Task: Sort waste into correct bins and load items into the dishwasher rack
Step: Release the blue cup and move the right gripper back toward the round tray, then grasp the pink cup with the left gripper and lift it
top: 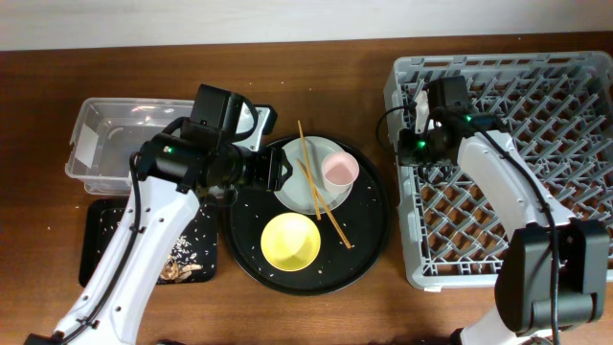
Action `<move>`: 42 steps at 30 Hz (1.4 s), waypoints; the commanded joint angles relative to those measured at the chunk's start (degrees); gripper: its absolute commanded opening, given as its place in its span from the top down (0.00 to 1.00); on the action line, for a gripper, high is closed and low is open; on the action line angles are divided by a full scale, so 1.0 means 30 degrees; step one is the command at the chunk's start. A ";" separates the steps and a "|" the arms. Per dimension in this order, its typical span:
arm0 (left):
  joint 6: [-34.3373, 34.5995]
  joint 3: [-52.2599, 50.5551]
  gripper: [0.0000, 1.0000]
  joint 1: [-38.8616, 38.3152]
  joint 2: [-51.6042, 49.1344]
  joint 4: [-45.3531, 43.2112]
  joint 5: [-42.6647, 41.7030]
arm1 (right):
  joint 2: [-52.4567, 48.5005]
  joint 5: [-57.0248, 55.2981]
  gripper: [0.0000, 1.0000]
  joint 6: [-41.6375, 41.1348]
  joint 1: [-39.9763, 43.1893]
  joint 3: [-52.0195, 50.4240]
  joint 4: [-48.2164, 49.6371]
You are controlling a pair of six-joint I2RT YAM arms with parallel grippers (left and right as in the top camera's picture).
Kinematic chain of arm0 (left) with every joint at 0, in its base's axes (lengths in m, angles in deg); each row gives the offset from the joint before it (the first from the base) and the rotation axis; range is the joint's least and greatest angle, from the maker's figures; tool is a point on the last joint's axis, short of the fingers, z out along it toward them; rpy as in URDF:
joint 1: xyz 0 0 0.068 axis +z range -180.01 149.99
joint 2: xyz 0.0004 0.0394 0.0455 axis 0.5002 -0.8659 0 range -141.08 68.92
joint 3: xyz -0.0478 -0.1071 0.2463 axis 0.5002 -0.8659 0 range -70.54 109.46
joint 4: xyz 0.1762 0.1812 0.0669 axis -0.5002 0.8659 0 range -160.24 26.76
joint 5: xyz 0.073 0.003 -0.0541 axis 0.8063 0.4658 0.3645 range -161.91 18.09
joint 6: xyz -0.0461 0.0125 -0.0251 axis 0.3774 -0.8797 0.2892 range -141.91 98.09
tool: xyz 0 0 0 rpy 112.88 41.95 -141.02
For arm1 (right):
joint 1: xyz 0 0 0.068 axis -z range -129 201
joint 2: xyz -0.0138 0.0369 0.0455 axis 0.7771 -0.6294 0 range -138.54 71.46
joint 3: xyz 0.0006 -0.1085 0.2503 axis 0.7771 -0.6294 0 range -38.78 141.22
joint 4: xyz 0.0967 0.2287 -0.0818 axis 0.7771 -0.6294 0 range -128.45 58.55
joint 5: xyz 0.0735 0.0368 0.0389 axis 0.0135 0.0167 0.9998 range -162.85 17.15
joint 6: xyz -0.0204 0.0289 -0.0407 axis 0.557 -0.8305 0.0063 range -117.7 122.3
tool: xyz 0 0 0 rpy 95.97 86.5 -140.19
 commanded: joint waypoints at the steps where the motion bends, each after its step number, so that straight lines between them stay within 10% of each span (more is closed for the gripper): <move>1: -0.0102 -0.0146 0.39 0.0015 -0.0087 0.0051 0.0138 | 0.0160 0.0554 0.96 -0.0882 -0.0430 0.0153 0.0109; 27: -0.0109 -0.0146 0.39 0.0015 -0.0087 0.0393 0.0452 | 0.0160 -0.2827 0.96 -0.3781 -0.1829 0.0153 -0.1727; 33: -0.0102 -0.0146 0.39 0.0015 -0.0087 0.0372 0.0568 | 0.0168 -0.2820 0.59 -0.3636 -0.1800 0.0321 -0.1574; 42: -0.0087 -0.0146 0.39 0.0015 -0.0087 -0.0335 0.0561 | 0.0678 -0.2106 0.32 -0.3337 -0.1800 0.3162 -0.2652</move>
